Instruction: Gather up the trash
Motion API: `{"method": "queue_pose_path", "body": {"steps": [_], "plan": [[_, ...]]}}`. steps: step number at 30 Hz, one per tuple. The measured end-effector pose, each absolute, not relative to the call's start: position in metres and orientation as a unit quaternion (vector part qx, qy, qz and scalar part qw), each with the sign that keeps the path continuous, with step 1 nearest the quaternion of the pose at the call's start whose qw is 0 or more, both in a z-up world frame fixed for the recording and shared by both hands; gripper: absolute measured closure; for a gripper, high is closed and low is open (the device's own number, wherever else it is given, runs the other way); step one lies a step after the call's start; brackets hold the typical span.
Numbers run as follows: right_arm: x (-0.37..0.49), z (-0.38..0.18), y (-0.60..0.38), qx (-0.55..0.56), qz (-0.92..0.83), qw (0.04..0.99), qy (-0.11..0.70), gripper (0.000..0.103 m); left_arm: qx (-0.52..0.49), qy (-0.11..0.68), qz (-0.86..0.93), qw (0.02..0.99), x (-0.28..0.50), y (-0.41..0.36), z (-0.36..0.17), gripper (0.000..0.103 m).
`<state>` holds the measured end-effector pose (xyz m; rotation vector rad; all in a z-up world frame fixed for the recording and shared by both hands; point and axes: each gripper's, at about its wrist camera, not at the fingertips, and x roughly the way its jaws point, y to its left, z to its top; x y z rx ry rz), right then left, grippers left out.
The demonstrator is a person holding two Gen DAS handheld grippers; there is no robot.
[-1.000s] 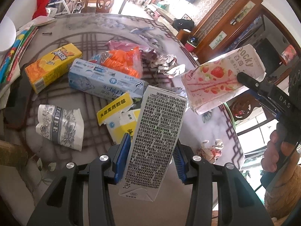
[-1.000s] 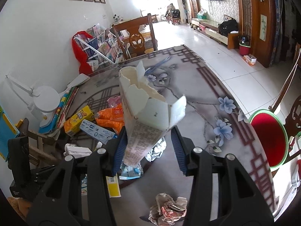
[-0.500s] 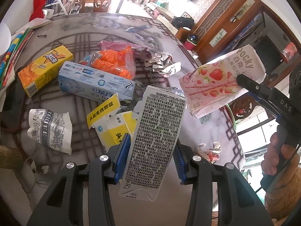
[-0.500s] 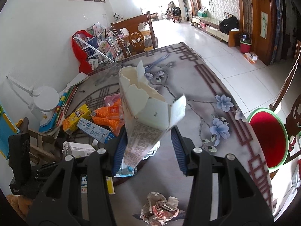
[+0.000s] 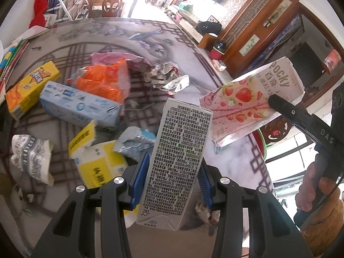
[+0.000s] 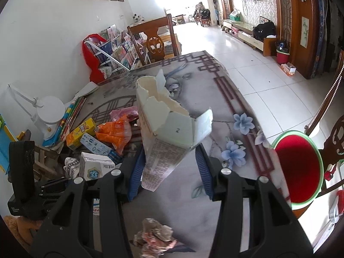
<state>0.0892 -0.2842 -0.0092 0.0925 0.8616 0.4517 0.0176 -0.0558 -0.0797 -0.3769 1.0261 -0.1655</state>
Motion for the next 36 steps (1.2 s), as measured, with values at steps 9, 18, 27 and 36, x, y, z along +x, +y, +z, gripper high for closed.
{"method": "queue_pose_path", "body": {"steps": [9, 18, 27, 36], "plan": [[0.109, -0.014, -0.317, 0.044, 0.233, 0.877, 0.418, 0.057, -0.18, 0.482, -0.061, 0.855, 0.033, -0.091, -0.073, 0.062], [0.12, -0.01, -0.345, 0.054, 0.245, 0.876, 0.411, 0.057, -0.171, 0.478, -0.049, 0.86, 0.04, -0.12, -0.061, 0.063], [0.127, -0.01, -0.382, 0.07, 0.239, 0.878, 0.409, 0.057, -0.156, 0.474, -0.055, 0.865, 0.057, -0.152, -0.051, 0.07], [0.132, -0.014, -0.422, 0.081, 0.212, 0.883, 0.411, 0.057, -0.126, 0.487, -0.073, 0.861, 0.066, -0.17, -0.054, 0.062]]}}
